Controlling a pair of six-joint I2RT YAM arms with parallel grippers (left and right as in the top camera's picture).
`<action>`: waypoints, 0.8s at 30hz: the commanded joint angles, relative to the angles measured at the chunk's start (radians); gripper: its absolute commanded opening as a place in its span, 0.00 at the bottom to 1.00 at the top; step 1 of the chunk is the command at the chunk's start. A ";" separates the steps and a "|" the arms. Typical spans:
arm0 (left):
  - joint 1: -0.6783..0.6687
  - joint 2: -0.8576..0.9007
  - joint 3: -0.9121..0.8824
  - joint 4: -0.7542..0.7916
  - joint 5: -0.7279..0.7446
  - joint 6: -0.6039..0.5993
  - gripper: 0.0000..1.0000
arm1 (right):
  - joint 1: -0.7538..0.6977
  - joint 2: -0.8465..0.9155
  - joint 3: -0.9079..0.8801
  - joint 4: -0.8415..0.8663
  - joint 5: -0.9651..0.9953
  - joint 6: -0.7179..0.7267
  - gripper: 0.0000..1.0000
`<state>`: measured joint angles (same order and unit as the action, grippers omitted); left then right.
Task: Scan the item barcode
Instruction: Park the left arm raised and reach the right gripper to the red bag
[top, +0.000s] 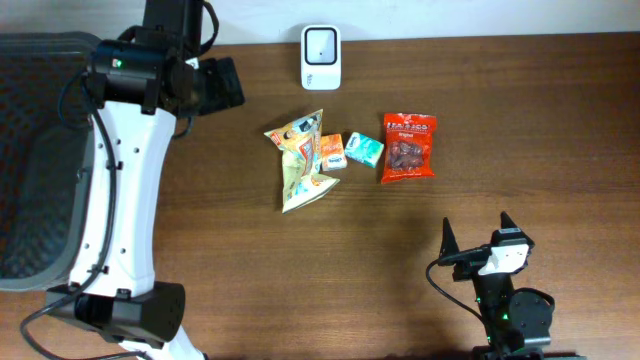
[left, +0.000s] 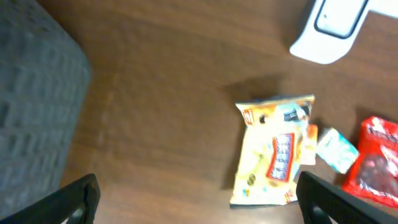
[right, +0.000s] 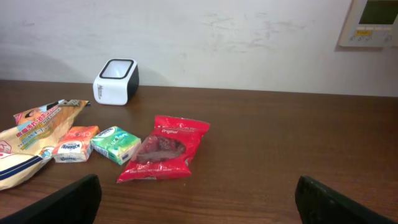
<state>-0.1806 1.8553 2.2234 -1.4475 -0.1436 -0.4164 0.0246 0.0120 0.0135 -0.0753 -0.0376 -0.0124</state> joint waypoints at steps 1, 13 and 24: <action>-0.001 -0.006 0.002 -0.062 0.055 -0.018 0.99 | -0.007 -0.006 -0.008 -0.003 0.005 -0.006 0.98; -0.016 -0.006 -0.002 -0.069 0.077 -0.017 0.99 | -0.005 -0.006 -0.008 0.172 -0.240 0.092 0.99; -0.015 -0.006 -0.002 -0.069 0.077 -0.017 0.99 | -0.006 0.097 0.327 0.326 -0.573 0.393 0.99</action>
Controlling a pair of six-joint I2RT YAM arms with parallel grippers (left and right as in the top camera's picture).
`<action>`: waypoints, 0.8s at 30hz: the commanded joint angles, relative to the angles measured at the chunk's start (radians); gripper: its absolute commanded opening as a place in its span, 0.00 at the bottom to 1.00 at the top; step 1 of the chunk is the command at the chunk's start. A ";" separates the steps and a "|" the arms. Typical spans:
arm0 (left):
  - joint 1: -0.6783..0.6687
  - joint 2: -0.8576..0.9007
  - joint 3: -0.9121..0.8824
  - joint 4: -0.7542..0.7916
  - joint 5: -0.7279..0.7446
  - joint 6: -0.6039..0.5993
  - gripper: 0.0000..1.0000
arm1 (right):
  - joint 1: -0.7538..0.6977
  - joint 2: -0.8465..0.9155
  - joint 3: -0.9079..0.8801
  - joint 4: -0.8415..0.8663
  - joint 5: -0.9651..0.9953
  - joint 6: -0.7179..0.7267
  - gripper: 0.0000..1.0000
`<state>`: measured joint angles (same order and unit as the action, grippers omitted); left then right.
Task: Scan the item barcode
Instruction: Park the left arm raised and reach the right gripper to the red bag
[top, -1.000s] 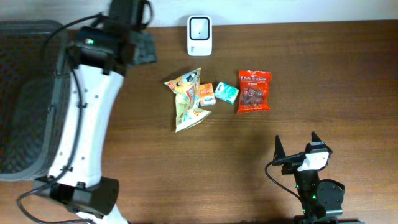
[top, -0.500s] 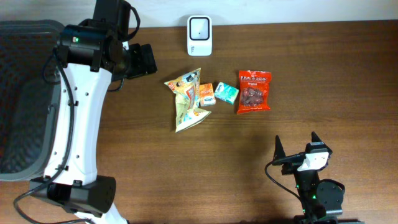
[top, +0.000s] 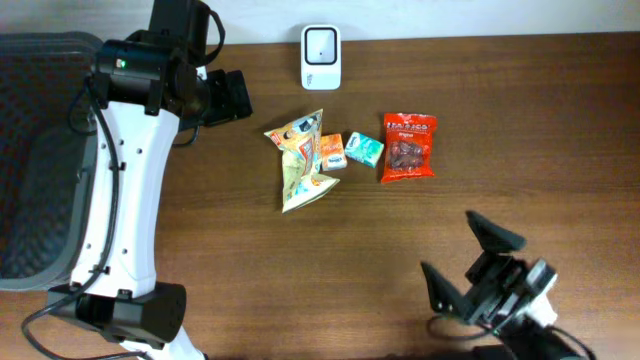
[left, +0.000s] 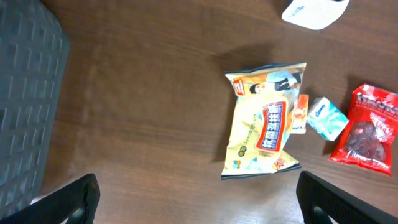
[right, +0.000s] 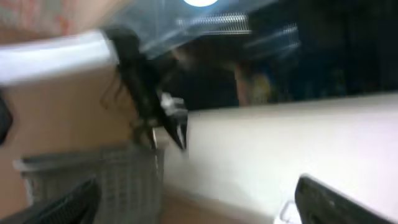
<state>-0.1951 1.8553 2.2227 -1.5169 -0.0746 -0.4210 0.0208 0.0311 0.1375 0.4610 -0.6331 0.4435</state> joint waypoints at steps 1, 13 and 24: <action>-0.001 -0.006 -0.002 0.000 0.008 -0.013 0.99 | -0.002 0.151 0.314 -0.372 0.017 -0.127 0.98; -0.001 -0.006 -0.002 0.000 0.008 -0.013 0.99 | -0.002 1.319 1.106 -1.196 -0.157 -0.240 0.99; -0.001 -0.006 -0.002 0.000 0.008 -0.013 0.99 | -0.002 2.000 1.570 -1.446 0.340 -0.264 0.99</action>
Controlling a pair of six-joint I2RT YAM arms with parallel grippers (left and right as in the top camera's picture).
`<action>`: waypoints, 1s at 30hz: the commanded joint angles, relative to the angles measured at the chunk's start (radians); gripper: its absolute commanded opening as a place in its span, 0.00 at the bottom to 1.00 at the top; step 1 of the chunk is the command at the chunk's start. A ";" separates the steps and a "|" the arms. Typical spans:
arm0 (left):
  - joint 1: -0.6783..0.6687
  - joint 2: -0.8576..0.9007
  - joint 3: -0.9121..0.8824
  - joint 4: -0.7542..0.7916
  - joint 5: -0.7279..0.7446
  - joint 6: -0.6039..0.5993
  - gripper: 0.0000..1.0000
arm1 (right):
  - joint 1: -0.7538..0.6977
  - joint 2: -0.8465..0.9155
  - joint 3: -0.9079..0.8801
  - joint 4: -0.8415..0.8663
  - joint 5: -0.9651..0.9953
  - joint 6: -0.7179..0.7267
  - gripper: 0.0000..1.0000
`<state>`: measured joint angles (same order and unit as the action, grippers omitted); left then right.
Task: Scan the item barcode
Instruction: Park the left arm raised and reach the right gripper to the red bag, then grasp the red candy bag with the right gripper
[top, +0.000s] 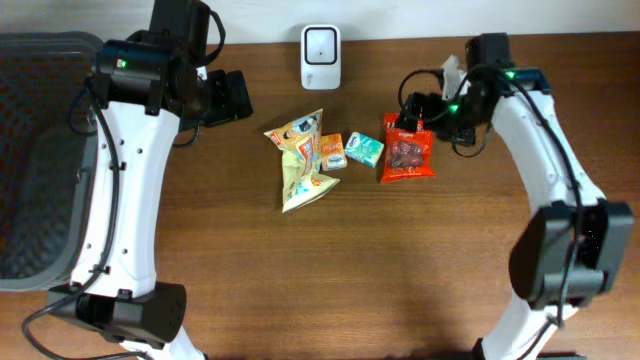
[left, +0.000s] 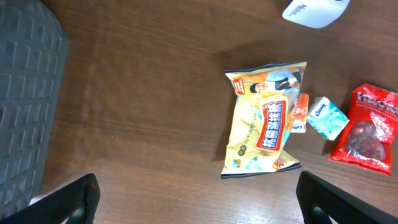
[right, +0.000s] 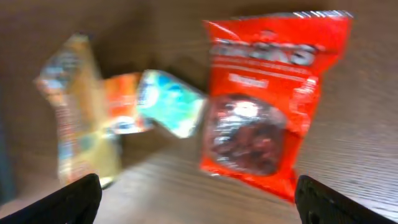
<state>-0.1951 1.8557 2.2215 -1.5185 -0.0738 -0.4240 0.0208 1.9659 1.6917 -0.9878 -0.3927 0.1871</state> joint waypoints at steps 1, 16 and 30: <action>-0.001 -0.006 0.000 0.002 0.007 -0.010 0.99 | -0.003 0.086 0.016 0.008 0.098 -0.007 0.99; -0.001 -0.006 0.000 0.002 0.007 -0.010 0.99 | -0.015 0.122 -0.165 0.205 0.183 -0.008 0.99; -0.001 -0.006 0.000 0.001 0.007 -0.010 0.99 | 0.017 0.124 -0.307 0.428 0.082 -0.003 0.64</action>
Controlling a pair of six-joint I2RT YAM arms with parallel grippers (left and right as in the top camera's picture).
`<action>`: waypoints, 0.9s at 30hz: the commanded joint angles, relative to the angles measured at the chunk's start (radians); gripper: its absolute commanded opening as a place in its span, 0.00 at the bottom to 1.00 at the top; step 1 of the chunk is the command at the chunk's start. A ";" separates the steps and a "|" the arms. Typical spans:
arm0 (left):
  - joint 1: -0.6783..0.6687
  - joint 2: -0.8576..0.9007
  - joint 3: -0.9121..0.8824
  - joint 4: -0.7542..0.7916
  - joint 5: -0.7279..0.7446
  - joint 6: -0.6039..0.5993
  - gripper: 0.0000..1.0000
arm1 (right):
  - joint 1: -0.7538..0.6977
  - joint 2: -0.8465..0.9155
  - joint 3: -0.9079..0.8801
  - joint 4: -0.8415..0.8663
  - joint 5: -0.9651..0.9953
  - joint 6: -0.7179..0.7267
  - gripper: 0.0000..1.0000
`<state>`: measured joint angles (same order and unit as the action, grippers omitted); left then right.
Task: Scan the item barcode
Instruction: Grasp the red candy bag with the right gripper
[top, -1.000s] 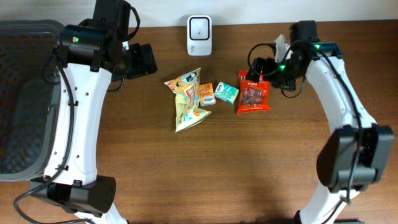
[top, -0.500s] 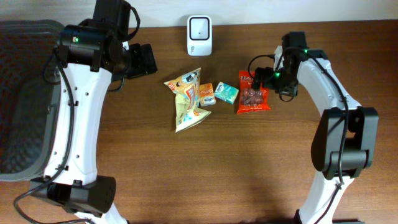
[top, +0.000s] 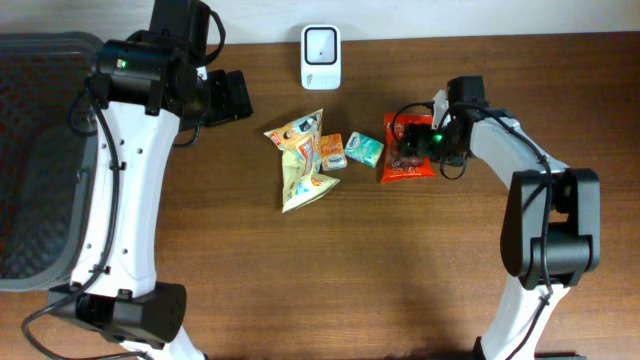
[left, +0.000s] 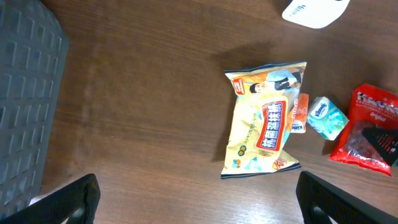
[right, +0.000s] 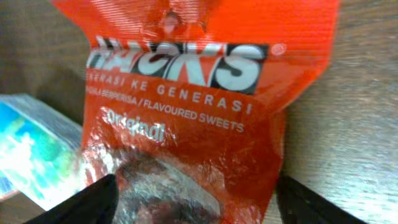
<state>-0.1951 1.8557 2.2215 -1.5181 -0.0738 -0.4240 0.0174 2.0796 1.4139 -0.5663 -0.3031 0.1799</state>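
A red sweets bag (right: 205, 124) lies flat on the wooden table (top: 400, 260) and fills the right wrist view. My right gripper (right: 196, 208) is open just over its lower half, one finger on each side; in the overhead view this right gripper (top: 415, 140) sits on top of the red bag (top: 407, 165). The white barcode scanner (top: 321, 43) stands at the table's far edge. Well left of the items, my left gripper (top: 228, 97) hangs high and open with nothing in it, its fingertips (left: 68, 199) at the bottom corners of the left wrist view.
A yellow snack bag (top: 303, 160), a small orange pack (top: 332, 151) and a teal tissue pack (top: 364, 149) lie in a row left of the red bag. A dark grey basket (top: 40, 150) fills the left side.
My right gripper was higher above the red bag's top edge; now it is low and close over the bag, still open. The left arm and all items are unchanged.
My right arm first rested at the table's front right, facing the items, while the left gripper hung near the far left. It then lifted off its rest. A second ago it was open above the red bag, and now it sits close over it.
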 joint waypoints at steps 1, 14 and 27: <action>-0.001 -0.006 0.000 0.001 0.007 -0.010 0.99 | 0.026 0.011 -0.031 0.008 -0.008 0.004 0.54; -0.001 -0.006 0.000 0.001 0.007 -0.010 0.99 | 0.060 -0.022 0.027 -0.094 -0.019 0.019 0.04; -0.001 -0.006 0.000 0.001 0.007 -0.010 0.99 | 0.090 -0.029 0.372 -0.690 0.072 -0.101 0.95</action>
<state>-0.1951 1.8557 2.2215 -1.5185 -0.0738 -0.4240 0.0711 2.0686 1.7710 -1.2575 -0.2390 0.1265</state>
